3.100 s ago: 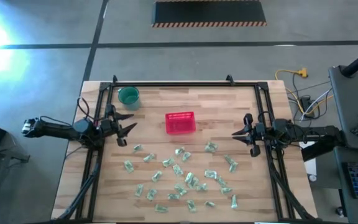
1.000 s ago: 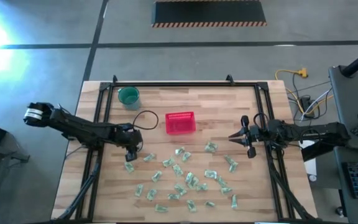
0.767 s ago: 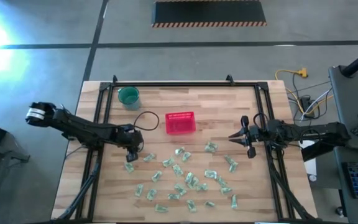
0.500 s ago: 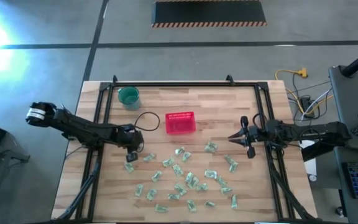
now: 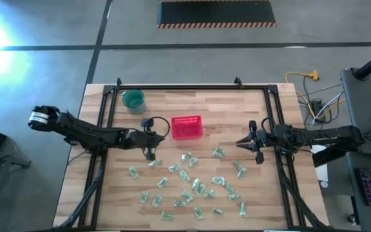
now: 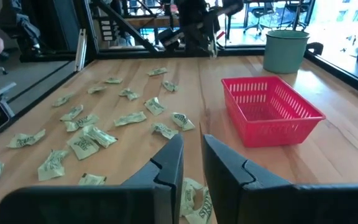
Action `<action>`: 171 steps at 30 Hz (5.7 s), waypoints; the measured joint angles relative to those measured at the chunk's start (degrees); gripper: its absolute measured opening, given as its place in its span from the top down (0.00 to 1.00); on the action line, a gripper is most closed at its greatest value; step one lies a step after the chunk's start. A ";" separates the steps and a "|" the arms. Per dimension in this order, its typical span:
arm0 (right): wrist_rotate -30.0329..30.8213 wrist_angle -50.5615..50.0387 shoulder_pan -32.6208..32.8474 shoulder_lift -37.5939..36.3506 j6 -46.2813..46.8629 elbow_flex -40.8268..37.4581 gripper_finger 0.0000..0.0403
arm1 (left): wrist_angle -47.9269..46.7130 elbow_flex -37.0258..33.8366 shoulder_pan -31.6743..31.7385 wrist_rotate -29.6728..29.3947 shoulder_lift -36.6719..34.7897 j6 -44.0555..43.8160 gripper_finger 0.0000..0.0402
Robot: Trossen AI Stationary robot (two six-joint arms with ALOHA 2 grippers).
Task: Pick and place items into bin
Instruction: Put the stevia packet into the red bin
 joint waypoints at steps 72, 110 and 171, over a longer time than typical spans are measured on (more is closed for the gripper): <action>12.01 -1.77 2.03 69.53 4.48 26.19 0.64 | -28.08 10.74 -0.22 0.07 1.29 -13.19 0.55; 20.64 15.02 -5.38 71.63 -23.83 39.56 0.98 | -39.21 10.14 -9.40 3.12 -0.17 -36.81 0.55; 8.90 1.74 -6.23 71.06 -24.80 43.93 0.74 | -32.85 11.44 -14.37 10.51 13.81 -35.80 0.98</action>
